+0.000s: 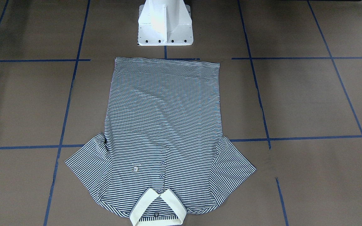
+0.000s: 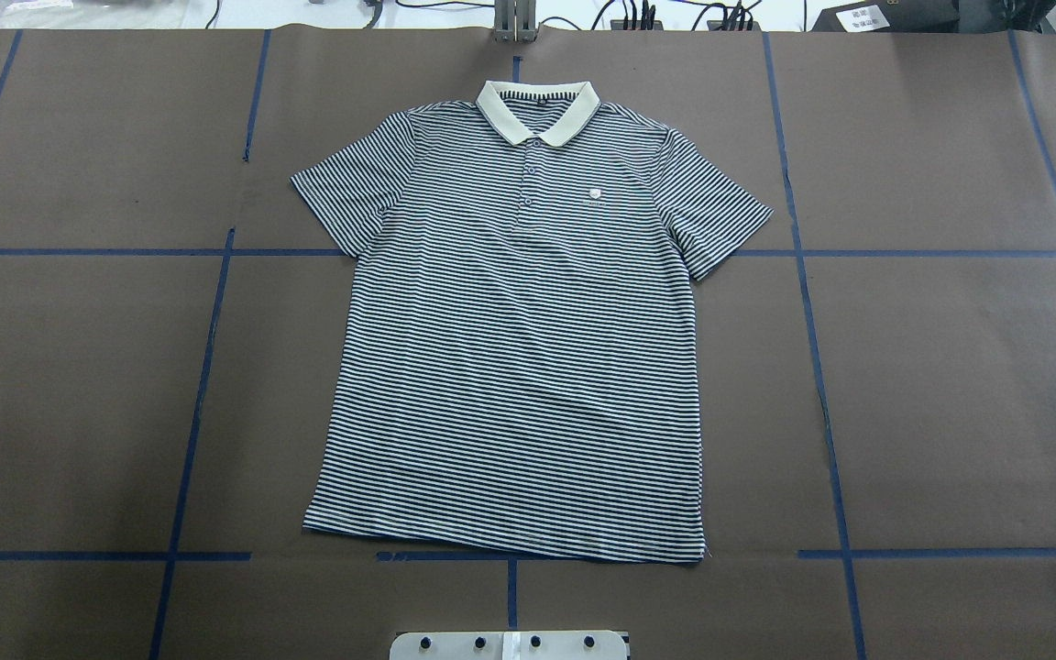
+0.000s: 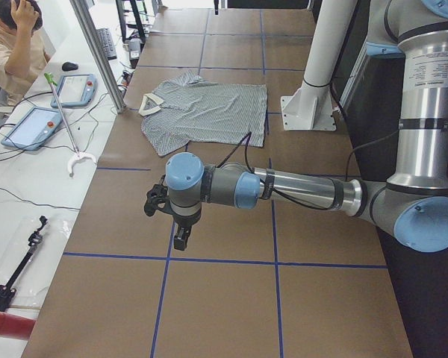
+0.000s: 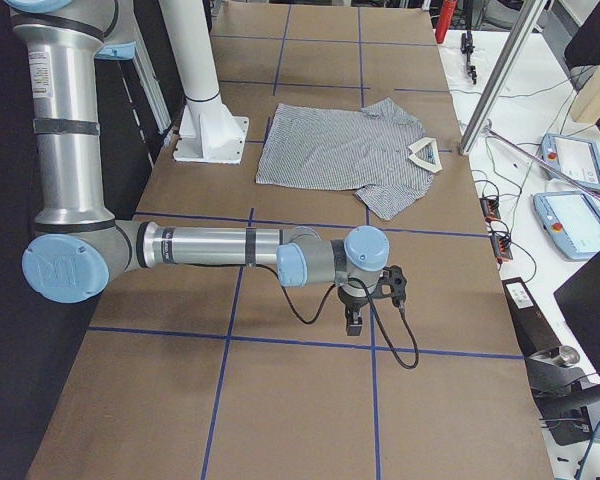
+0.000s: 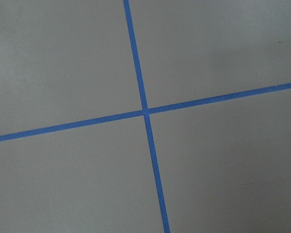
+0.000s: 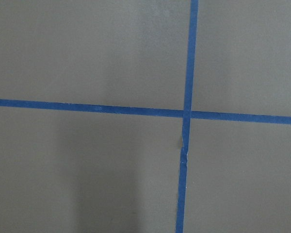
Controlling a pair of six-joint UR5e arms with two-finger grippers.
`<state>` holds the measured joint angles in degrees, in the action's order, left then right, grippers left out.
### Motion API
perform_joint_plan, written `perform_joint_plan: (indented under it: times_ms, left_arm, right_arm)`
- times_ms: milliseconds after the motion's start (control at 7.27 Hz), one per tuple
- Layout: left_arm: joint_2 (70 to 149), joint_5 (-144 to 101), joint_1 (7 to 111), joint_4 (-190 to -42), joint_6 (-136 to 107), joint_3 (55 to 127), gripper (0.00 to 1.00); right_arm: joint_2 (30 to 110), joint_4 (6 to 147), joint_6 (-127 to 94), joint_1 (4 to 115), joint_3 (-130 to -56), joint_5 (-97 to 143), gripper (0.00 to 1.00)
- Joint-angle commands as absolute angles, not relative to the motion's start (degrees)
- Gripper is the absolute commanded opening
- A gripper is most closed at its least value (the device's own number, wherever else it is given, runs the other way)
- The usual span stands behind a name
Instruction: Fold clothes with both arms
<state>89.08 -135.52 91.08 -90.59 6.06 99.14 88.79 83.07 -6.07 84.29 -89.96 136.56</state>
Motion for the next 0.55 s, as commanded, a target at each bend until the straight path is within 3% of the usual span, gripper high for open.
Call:
perform_joint_plan:
  times_ms: [0,412]
  left_arm:
    - [89.3,-135.3,91.1,-91.1,6.0,99.2,1.0]
    - [89.4,-135.8,90.8,-94.8,5.8,99.4,1.0]
  right_arm:
    - [85.5,82.5,-6.8,83.8,-90.9,139.8,1.0]
    - [73.6,79.8,-26.5,73.5,-89.4,140.0,1.0]
